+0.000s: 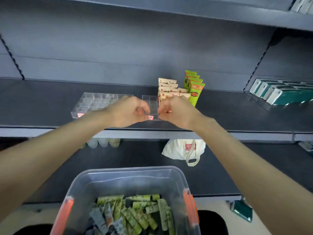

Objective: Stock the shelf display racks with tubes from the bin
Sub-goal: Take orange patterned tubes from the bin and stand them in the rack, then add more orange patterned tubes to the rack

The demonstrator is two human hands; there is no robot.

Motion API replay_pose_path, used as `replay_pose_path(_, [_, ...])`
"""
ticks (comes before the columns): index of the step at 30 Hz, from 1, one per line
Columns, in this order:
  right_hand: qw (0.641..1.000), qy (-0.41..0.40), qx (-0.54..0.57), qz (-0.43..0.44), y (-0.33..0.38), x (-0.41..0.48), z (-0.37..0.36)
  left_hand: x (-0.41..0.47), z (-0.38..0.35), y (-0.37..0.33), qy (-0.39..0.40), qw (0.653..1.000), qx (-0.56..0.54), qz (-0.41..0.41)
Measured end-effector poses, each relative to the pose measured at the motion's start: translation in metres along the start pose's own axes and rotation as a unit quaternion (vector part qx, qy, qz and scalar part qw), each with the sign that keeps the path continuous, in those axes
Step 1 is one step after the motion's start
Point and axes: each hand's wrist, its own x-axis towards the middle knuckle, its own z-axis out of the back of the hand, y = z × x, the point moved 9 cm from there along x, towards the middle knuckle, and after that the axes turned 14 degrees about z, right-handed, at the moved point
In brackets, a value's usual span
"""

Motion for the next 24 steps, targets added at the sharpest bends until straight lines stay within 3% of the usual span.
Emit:
replay_pose_path(8, [0.985, 0.123, 0.097, -0.080, 0.000, -0.074, -0.170, -0.074, -0.117, 0.102, 0.084, 0.990, -0.040, 0.111])
replay_pose_path(16, [0.937, 0.237, 0.182, -0.184, -0.021, -0.167, -0.325, -0.141, -0.264, 0.193, 0.192, 0.956, -0.047, 0.217])
replay_pose_path(21, [0.894, 0.324, 0.196, -0.238, -0.031, -0.202, -0.383, -0.153, -0.300, 0.232, 0.153, 0.946, -0.038, 0.282])
replay_pose_path(24, [0.904, 0.308, 0.202, -0.219, -0.031, -0.189, -0.388, -0.155, -0.316, 0.244, 0.162, 0.931, -0.086, 0.316])
